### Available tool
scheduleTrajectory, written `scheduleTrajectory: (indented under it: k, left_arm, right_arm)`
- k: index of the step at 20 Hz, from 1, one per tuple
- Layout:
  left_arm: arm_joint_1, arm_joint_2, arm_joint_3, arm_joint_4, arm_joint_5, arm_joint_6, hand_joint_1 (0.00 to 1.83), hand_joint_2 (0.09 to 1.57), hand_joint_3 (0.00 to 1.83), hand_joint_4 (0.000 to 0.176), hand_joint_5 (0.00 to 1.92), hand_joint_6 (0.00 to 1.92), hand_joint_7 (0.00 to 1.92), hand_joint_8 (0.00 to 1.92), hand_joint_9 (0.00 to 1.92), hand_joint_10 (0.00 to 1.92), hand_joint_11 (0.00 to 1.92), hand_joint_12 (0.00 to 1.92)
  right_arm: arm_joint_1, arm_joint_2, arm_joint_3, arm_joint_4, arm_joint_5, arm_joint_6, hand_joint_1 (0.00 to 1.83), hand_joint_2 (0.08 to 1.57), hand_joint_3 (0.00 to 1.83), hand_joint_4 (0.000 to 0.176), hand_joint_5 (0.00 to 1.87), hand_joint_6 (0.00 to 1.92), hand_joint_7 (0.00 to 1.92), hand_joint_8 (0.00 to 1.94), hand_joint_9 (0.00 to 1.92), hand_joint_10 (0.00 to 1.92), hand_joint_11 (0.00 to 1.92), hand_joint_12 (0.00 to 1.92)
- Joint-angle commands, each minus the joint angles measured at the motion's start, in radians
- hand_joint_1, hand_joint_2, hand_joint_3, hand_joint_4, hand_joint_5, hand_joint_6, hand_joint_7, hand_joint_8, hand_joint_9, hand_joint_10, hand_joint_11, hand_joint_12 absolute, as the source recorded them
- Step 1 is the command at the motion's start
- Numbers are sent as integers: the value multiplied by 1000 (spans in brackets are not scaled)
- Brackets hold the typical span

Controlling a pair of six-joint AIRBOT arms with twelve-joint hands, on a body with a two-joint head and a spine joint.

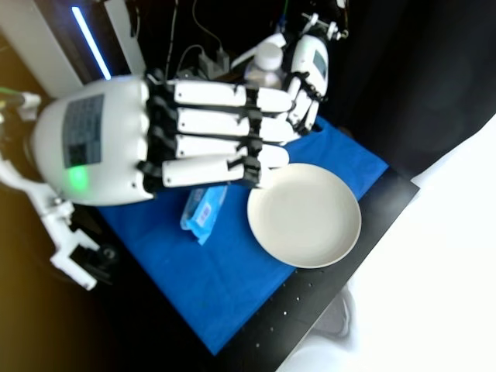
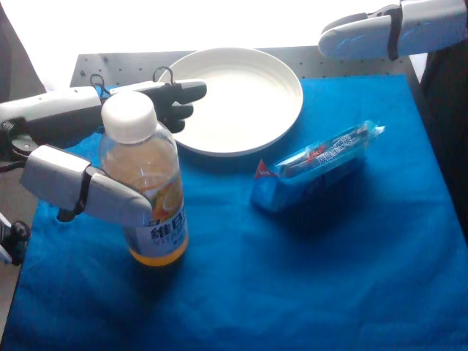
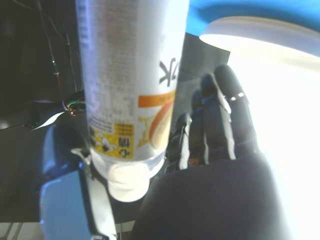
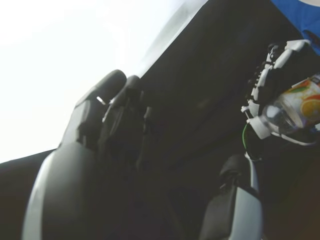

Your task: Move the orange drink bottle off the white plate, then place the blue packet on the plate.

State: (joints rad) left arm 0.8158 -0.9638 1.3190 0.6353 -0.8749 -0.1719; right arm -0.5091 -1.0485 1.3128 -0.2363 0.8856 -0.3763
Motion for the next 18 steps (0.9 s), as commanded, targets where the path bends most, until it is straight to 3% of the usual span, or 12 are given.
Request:
scheduleTrajectory:
  k: [1, 2, 5, 7, 8, 9, 11, 14, 17, 18]
  left_arm:
    - [0, 6, -9, -64, -104, -2, 732, 625, 0, 176, 0, 0, 118, 0, 219, 0, 21, 743]
    - [6, 9, -13, -68, -108, 1, 733, 600, 0, 176, 0, 0, 126, 3, 219, 1, 37, 732]
    - [18, 13, -24, -76, -114, 8, 726, 594, 0, 176, 0, 0, 100, 0, 187, 2, 94, 544]
    - [23, 17, -30, -79, -114, 14, 720, 575, 1, 176, 0, 0, 19, 0, 133, 0, 108, 455]
    - [26, 18, -32, -81, -114, 16, 745, 564, 0, 176, 0, 0, 3, 0, 89, 0, 78, 447]
    - [30, 22, -36, -82, -115, 19, 785, 532, 6, 176, 0, 0, 0, 0, 48, 0, 15, 524]
    - [36, 34, -46, -86, -114, 24, 762, 548, 3, 176, 0, 0, 0, 0, 5, 0, 0, 475]
    - [51, 56, -59, -93, -108, 32, 730, 601, 2, 176, 0, 0, 0, 0, 0, 0, 0, 147]
    - [83, 91, -87, -111, -109, 40, 705, 552, 0, 176, 0, 0, 0, 0, 0, 0, 2, 125]
    - [95, 103, -96, -121, -113, 48, 608, 576, 0, 176, 0, 0, 0, 0, 0, 0, 22, 138]
  right_arm:
    - [10, 0, -2, 36, 119, 5, 572, 805, 0, 26, 377, 0, 438, 1, 489, 0, 32, 1185]
    - [10, 0, -2, 36, 119, 5, 579, 810, 0, 25, 368, 1, 432, 1, 483, 0, 11, 1216]
    - [10, 0, -4, 36, 120, 5, 601, 795, 2, 43, 318, 0, 418, 8, 432, 0, 0, 1209]
    - [9, 2, -6, 35, 120, 5, 633, 819, 3, 72, 260, 0, 457, 7, 457, 7, 0, 1278]
    - [9, 3, -8, 35, 120, 5, 638, 812, 0, 103, 190, 0, 401, 1, 418, 1, 0, 1289]
    - [9, 5, -9, 31, 119, 5, 611, 784, 0, 146, 122, 0, 324, 0, 336, 0, 0, 1292]
    - [9, 18, -16, 23, 117, 5, 583, 721, 0, 173, 14, 0, 206, 0, 223, 2, 0, 1124]
    - [9, 36, -21, -6, 77, 5, 609, 683, 0, 175, 0, 0, 220, 3, 221, 1, 0, 997]
    - [9, 38, -22, -18, 64, 5, 618, 700, 2, 169, 0, 0, 182, 0, 209, 2, 0, 983]
    - [9, 38, -22, -25, 56, 6, 638, 702, 0, 168, 0, 0, 173, 0, 238, 5, 5, 1085]
